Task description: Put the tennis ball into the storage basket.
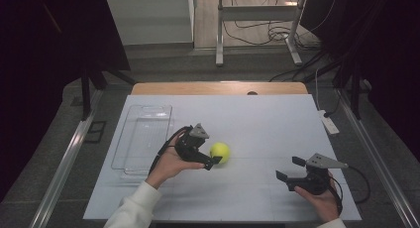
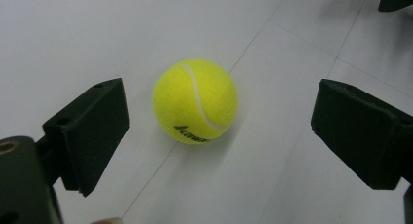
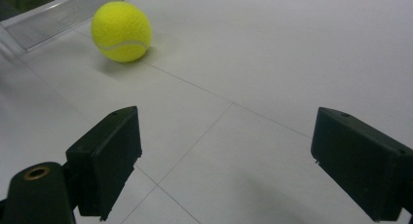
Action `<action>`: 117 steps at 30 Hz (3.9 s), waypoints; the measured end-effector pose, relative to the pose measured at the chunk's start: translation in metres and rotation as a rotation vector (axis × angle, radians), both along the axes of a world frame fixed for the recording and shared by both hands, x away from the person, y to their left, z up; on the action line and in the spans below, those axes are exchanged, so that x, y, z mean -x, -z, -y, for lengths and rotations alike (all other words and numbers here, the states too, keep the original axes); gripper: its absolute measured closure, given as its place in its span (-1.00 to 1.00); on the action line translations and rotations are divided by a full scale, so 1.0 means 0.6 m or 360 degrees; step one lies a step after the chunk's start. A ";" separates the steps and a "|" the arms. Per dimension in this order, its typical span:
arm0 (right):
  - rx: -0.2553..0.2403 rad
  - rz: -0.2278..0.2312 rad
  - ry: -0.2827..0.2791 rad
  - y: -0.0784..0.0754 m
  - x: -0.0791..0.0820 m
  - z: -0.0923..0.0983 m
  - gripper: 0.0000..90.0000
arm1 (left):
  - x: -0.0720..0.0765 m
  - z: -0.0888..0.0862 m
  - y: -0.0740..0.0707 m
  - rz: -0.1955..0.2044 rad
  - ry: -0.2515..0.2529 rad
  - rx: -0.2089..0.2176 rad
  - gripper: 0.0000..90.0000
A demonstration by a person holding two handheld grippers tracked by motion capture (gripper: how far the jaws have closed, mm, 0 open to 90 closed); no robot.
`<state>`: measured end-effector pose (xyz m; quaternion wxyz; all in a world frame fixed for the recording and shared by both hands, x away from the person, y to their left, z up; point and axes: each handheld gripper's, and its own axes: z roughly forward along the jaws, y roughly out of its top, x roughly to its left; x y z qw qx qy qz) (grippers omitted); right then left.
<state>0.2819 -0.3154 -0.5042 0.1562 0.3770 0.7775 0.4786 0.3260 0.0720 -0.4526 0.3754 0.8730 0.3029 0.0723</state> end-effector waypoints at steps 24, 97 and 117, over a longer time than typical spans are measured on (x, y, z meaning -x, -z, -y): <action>-0.0001 0.0003 0.0006 0.000 0.000 0.001 -0.75 | -0.037 0.021 0.014 -0.0099 0.0010 -0.0027 -0.83; 0.0007 0.0022 0.0014 -0.002 0.002 -0.001 -0.74 | -0.063 0.060 0.046 -0.0157 0.0029 -0.0244 -0.40; 0.0005 0.0022 0.0022 -0.002 0.002 0.000 -0.74 | -0.045 0.047 0.021 -0.0111 0.0042 -0.0193 -0.40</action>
